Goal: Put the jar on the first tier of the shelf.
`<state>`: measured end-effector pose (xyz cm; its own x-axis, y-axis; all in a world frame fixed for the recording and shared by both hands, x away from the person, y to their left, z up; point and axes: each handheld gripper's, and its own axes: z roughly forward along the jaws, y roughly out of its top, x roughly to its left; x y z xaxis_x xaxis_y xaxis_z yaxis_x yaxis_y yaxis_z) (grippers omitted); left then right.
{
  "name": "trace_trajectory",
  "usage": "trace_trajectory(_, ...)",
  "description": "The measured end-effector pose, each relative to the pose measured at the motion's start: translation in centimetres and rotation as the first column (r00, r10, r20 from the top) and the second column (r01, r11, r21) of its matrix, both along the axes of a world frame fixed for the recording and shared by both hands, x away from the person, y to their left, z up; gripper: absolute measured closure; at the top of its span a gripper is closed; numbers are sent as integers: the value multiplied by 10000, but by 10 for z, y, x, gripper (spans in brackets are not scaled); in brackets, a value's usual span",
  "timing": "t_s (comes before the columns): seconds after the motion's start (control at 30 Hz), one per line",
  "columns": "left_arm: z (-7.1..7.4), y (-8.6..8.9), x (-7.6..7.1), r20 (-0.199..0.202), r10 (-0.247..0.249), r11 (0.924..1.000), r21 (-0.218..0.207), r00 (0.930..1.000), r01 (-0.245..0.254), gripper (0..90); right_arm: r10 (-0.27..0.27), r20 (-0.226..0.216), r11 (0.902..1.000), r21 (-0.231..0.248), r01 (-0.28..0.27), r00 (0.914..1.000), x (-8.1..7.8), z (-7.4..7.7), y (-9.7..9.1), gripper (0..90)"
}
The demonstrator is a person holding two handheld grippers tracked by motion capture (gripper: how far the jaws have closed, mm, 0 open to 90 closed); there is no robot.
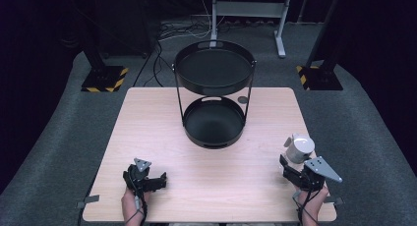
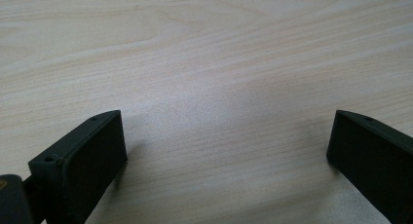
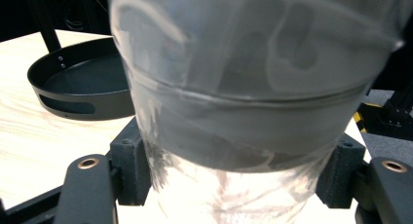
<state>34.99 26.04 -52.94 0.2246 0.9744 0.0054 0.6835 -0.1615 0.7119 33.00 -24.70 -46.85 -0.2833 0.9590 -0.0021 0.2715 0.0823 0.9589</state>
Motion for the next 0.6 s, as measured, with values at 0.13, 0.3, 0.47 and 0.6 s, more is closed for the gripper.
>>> trace_trajectory(0.13, 0, 0, 0, -33, -6, 10000, -38, 10000, 6, 3, 96, -14, 9999, -52, -96, 10000, 5, 2, 2, 296)
trace_trajectory(0.3, 0, 1, 0, -51, -13, 10000, -43, 10000, 12, 4, 138, 22, 9999, 15, -138, 9999, 10, 2, 6, 296)
trace_trajectory(0.47, 0, 1, 0, -38, -23, 10000, -48, 10000, 23, 4, 207, 34, 9998, 81, -207, 9998, 14, 3, 10, 296)
trace_trajectory(0.6, 0, 1, 0, -39, -24, 10000, -47, 10000, 24, 4, 310, 61, 9995, 44, -310, 9995, 16, 5, 13, 296)
